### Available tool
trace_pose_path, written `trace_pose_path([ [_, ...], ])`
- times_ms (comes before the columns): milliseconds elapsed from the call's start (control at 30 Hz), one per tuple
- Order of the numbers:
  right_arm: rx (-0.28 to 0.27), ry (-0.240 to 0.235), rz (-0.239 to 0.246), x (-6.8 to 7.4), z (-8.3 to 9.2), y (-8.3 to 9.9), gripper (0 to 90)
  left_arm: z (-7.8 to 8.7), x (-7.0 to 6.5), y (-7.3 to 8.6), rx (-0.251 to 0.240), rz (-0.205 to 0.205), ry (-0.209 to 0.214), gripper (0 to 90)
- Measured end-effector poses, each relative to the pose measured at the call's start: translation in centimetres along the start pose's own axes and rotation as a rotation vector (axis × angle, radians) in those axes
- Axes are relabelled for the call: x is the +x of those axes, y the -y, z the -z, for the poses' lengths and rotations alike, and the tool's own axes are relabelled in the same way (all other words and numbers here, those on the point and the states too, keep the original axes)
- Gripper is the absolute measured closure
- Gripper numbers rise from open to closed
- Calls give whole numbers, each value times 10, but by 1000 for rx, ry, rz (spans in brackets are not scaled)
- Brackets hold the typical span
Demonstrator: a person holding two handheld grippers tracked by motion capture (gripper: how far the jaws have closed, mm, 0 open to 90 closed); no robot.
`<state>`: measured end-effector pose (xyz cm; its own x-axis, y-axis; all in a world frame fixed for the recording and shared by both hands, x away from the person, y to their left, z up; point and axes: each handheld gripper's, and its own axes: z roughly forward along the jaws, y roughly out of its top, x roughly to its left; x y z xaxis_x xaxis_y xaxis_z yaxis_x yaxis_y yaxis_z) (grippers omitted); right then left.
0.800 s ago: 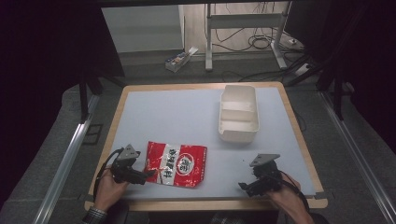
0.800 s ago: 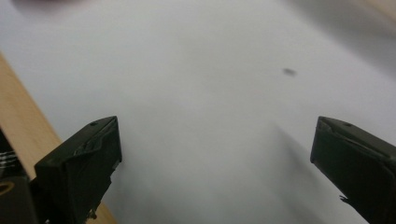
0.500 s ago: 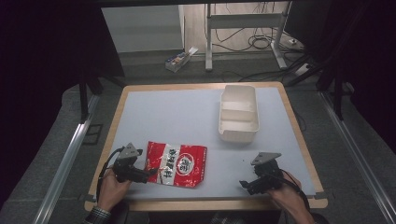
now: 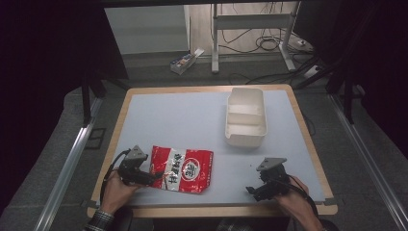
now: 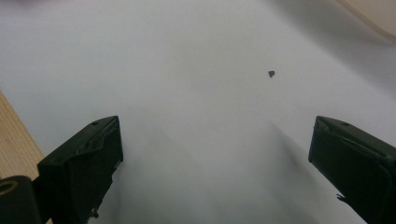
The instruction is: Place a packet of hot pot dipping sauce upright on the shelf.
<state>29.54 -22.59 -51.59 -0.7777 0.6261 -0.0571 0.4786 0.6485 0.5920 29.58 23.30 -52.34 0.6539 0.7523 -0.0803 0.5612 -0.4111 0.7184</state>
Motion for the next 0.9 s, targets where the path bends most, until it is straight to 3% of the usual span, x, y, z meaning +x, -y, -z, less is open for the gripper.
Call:
trace_pose_path([
  [167, 7, -1, 8, 1, -1, -1, 27, -6, 4, -12, 24, -8, 17, 317],
  [433, 6, 1, 13, 1, -1, -1, 27, -19, 18, -31, 9, 10, 61, 703],
  [600, 7, 1, 17, 1, -1, -1, 27, -31, 27, -45, 10, -18, 17, 883],
  [900, 15, 0, 29, 1, -2, -1, 27, -51, 49, -51, 47, 16, -5, 895],
])
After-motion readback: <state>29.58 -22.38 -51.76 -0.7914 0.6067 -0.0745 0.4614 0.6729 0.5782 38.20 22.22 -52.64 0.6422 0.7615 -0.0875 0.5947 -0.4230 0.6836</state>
